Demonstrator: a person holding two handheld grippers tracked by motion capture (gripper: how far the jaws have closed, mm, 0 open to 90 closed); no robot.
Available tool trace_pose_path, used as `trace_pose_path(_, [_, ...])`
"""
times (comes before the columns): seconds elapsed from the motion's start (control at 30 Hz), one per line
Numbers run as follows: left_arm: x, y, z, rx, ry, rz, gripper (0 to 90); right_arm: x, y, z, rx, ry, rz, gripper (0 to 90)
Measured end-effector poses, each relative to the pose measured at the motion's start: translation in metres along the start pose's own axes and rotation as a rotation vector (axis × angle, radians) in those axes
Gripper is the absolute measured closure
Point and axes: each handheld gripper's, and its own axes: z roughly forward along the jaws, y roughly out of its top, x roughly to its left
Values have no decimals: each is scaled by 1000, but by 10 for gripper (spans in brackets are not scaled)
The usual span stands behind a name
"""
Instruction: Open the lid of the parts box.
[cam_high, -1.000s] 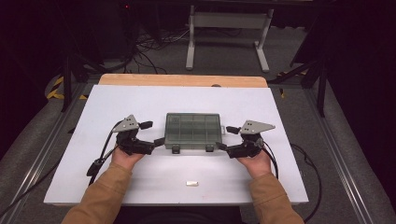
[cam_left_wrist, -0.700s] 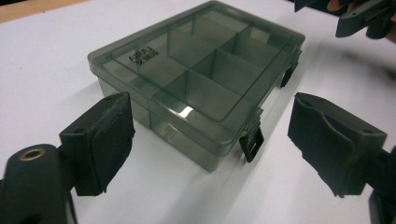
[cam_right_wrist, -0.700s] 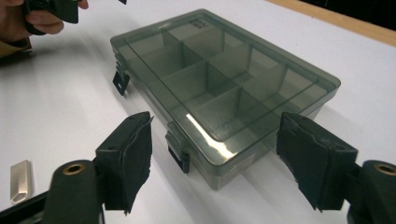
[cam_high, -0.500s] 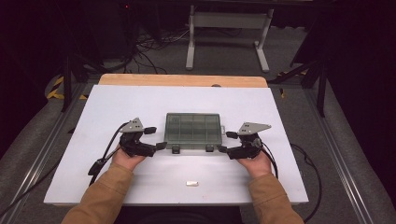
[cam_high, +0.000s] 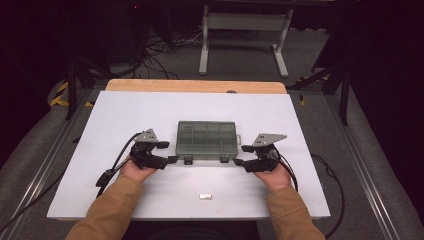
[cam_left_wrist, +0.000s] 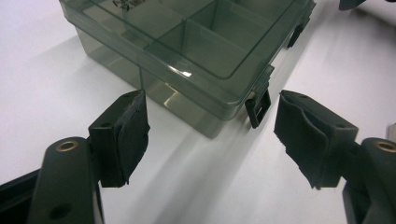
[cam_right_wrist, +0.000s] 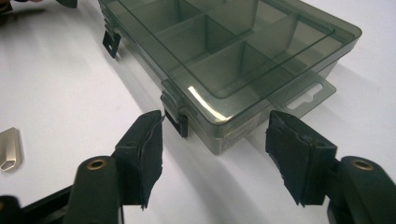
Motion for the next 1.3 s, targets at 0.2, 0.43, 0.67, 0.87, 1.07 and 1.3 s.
trace_pose_path(0.2, [2, -1, 3, 35, -14, -4, 329, 0, -2, 2, 20, 7, 2, 405])
trace_pose_path(0.43, [2, -2, 4, 50, -26, -21, 419, -1, -3, 3, 39, 15, 10, 464])
trace_pose_path(0.67, [0, -2, 6, 64, -19, 15, 530, -2, -4, 4, 49, -3, 5, 614])
trace_pose_path(0.87, [0, -3, 8, 72, -24, 19, 597, -4, -4, 6, 63, -13, 2, 659])
trace_pose_path(1.07, [-1, -2, 8, 67, -16, 36, 644, -3, -4, 7, 67, -15, -4, 691])
trace_pose_path(1.3, [-1, -2, 8, 66, -17, 39, 669, -3, -4, 8, 68, -13, -8, 707])
